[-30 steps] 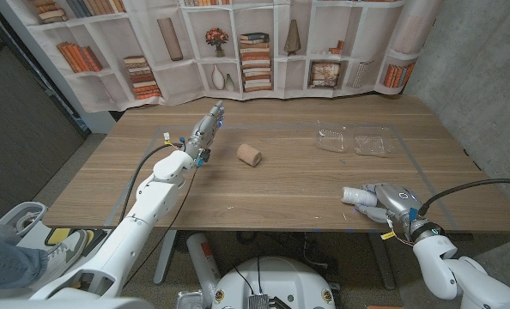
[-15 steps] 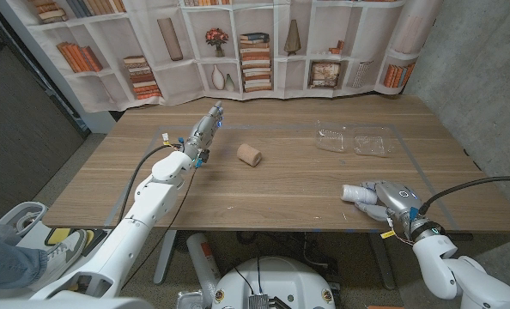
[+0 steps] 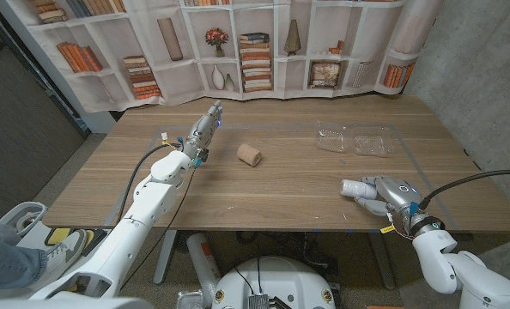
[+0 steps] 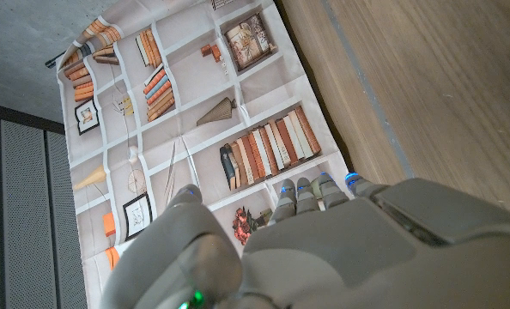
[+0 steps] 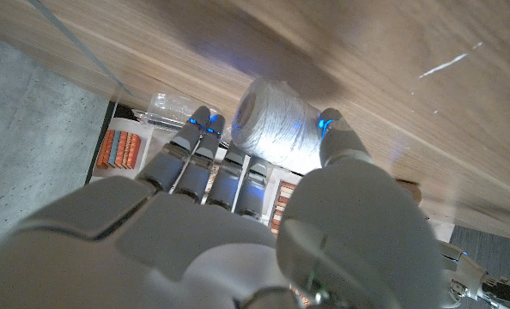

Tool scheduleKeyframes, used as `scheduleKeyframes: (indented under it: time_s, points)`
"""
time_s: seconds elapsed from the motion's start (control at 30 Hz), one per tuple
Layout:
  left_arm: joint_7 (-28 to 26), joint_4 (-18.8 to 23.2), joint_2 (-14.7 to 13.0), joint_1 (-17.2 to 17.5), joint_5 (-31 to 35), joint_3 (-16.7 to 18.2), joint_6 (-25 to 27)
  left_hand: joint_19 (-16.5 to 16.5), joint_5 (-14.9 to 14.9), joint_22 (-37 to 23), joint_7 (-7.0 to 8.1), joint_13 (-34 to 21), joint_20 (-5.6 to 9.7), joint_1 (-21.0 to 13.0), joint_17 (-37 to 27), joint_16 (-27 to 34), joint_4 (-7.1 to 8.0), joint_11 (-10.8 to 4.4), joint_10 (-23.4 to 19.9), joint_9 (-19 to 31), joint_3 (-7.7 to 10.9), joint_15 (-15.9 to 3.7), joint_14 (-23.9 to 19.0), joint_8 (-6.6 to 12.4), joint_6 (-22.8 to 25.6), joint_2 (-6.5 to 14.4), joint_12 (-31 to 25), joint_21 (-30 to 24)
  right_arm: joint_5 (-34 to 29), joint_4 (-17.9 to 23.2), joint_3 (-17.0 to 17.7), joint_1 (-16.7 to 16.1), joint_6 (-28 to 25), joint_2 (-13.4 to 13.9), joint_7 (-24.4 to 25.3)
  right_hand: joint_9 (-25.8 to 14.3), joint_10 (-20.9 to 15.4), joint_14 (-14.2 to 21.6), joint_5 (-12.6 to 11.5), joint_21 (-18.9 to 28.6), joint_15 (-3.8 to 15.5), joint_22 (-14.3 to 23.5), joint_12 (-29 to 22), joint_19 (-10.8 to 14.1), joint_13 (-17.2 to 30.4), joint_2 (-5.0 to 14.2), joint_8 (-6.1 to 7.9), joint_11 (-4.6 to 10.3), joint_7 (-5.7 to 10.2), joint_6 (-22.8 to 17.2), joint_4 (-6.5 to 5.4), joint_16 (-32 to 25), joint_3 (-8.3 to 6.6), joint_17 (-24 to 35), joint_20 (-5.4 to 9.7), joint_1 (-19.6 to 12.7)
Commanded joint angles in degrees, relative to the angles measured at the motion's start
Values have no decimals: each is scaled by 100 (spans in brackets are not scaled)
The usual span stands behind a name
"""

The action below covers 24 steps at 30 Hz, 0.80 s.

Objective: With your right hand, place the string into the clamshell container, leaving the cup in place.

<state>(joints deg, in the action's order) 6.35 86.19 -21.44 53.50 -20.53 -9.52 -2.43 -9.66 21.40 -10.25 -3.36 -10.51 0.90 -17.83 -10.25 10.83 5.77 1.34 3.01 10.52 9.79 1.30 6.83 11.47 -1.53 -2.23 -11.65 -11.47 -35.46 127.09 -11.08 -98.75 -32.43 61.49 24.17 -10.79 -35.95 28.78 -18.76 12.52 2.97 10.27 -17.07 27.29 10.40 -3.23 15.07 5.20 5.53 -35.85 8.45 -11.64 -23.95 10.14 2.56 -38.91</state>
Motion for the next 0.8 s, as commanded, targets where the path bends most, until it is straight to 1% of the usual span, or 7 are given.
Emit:
scheduleKeyframes:
  time_s: [0.03,0.23,0.27,0.4,0.63,0.8]
  points:
    - [-42,60,-19,45,-14,31,-29,-30,37,-20,-20,-17,-20,-28,-16,-14,-5,-19,13,21,-30,14,28,-19,20,54,13,-2,155,94,181,18,84,94,34,-24,-53,39,12,-3,567,29,25,18,10,59,-7,11,38,-63,2,10,-64,14,221,5]
    - [-27,27,-12,37,-35,33,-33,-30,37,-20,-25,-17,-18,-31,-16,-13,-5,-16,15,21,-35,4,26,-18,24,58,14,-2,118,127,194,88,77,143,-26,-25,-77,61,20,-8,570,30,28,19,9,73,-14,8,29,-86,-1,13,-74,14,229,-12]
    - [-26,23,-19,30,-22,23,-23,-30,37,-20,-20,-17,-18,-32,-16,-12,-5,-13,12,21,-36,6,23,-18,22,59,13,-3,118,137,203,92,75,145,-33,-26,-65,64,23,-9,578,30,37,19,9,77,-18,30,31,-89,0,17,-78,14,231,-19]
    - [-8,-6,-4,17,-27,11,-46,-32,37,-20,-21,-17,-18,-33,-16,-11,-6,-20,9,21,-39,0,22,-18,22,61,12,-2,97,164,249,96,88,169,-40,-26,-84,70,28,-11,572,30,36,21,9,81,-21,14,27,-101,-1,21,-81,14,232,-27]
    - [3,18,-24,15,-11,6,-48,-34,37,-20,-20,-17,-17,-37,-16,-14,-7,-26,13,21,-45,10,29,-18,23,65,13,-2,54,193,281,150,120,145,-36,-27,-98,83,36,-14,573,30,43,23,9,89,-30,9,37,-113,-2,25,-88,14,239,-40]
    - [14,56,-37,30,-27,14,-40,-35,36,-20,-22,-17,-17,-39,-16,-14,-7,-22,16,21,-50,11,29,-18,24,68,14,-2,1,190,253,247,149,113,-38,-28,-103,87,42,-16,574,31,49,24,8,94,-38,13,41,-119,-1,31,-93,13,239,-52]
